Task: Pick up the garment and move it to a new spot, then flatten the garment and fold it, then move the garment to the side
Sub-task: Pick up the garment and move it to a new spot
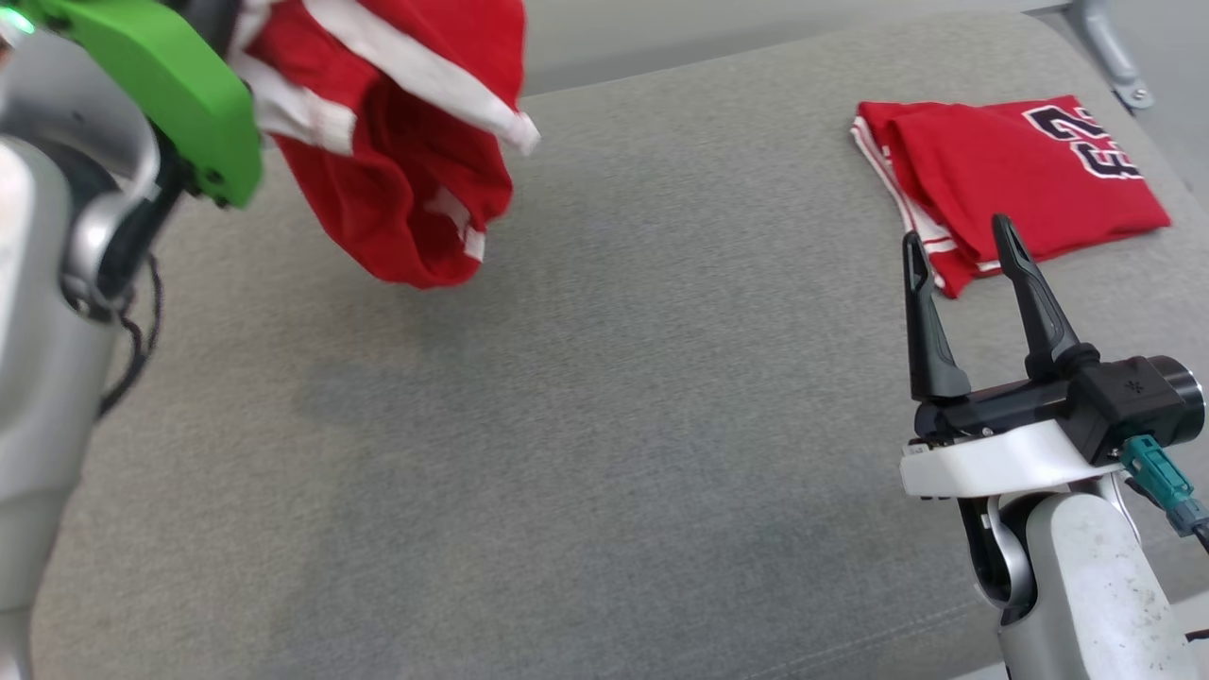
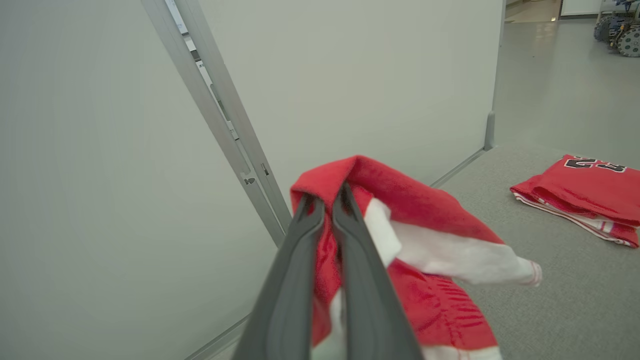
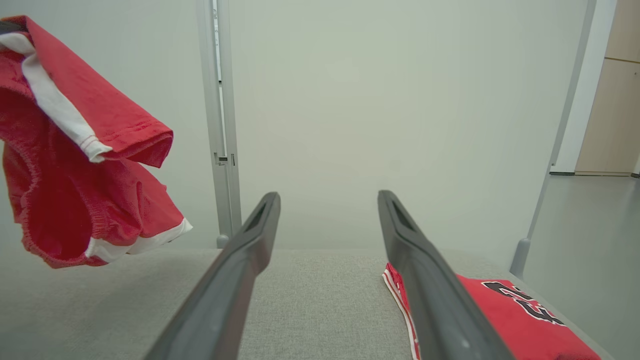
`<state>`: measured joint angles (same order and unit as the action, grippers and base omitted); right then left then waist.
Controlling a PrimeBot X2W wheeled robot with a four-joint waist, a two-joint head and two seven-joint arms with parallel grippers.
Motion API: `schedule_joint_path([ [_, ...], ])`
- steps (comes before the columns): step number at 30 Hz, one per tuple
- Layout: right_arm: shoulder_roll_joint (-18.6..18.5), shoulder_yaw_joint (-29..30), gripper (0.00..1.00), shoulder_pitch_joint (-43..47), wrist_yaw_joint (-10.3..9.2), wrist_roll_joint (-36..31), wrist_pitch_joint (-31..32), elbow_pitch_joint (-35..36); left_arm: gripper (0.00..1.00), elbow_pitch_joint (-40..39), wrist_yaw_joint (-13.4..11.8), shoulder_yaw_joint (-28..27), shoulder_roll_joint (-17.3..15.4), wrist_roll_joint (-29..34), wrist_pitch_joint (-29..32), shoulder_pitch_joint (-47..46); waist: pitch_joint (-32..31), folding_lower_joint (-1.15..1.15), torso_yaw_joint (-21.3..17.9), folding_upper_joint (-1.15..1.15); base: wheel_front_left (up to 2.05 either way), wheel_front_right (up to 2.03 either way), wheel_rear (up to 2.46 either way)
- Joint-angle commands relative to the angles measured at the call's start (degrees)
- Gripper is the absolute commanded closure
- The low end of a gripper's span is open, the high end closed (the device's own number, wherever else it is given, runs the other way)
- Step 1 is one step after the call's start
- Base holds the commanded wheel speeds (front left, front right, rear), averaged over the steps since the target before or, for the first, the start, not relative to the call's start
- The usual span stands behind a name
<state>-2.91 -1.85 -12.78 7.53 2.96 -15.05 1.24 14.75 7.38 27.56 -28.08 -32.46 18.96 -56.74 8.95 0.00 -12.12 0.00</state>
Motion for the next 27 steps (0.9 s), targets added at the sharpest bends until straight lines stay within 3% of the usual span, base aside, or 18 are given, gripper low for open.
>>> schedule_joint_path([
  [1, 0.02, 0.03, 0.00, 0.91, -0.08, 0.43, -0.14, 0.12, 1.00, -0.83, -0.07, 0.39, 0.20, -0.77, 0.35, 2.63, -1.20, 0.00, -3.73, 0.00, 0.00, 0.00, 0.00],
  [7, 0.02, -1.18, 0.00, 1.01, -0.08, 1.99, -0.15, -0.70, 1.00, -0.51, -1.94, 2.16, 2.28, -2.10, -2.33, 12.33, 1.71, 0.00, -4.91, 0.00, 0.00, 0.00, 0.00],
  [18, 0.01, -3.52, 0.00, 0.42, -0.08, 3.07, -0.16, -2.98, 1.00, 12.96, -5.64, 3.26, 8.59, -0.75, -18.89, 24.59, 3.07, 0.00, -4.50, 0.00, 0.00, 0.00, 0.00],
  [19, 0.01, -3.65, 0.00, 0.50, -0.08, 2.82, -0.16, -3.21, 0.95, 13.89, -5.87, 3.24, 9.31, -0.82, -20.35, 24.93, 2.92, 0.00, -4.27, 0.00, 0.00, 0.00, 0.00],
  [20, 0.00, -3.90, 0.00, 0.55, -0.08, 2.66, -0.16, -3.49, 0.69, 14.93, -5.86, 3.14, 10.13, -1.10, -21.86, 25.22, 2.70, 0.00, -4.01, 0.00, 0.00, 0.00, 0.00],
  [21, -0.01, -4.04, 0.00, 0.59, -0.08, 2.68, -0.16, -3.66, 0.59, 15.67, -5.73, 3.25, 10.61, -1.12, -22.91, 25.35, 2.48, 0.00, -3.74, 0.00, 0.00, 0.00, 0.00],
  [22, 0.00, -4.24, 0.00, 0.64, -0.08, 2.51, -0.16, -3.81, 0.00, 16.43, -5.43, 3.48, 10.99, -0.88, -23.95, 25.44, 2.20, 0.00, -3.43, 0.00, 0.00, 0.00, 0.00],
  [27, 0.00, -4.59, 0.00, 1.14, -0.08, 1.77, -0.16, -4.59, 0.00, 17.87, -5.05, 4.10, 12.48, -0.41, -28.00, 25.39, 0.40, 0.00, -1.78, 0.00, 0.00, 0.00, 0.00],
])
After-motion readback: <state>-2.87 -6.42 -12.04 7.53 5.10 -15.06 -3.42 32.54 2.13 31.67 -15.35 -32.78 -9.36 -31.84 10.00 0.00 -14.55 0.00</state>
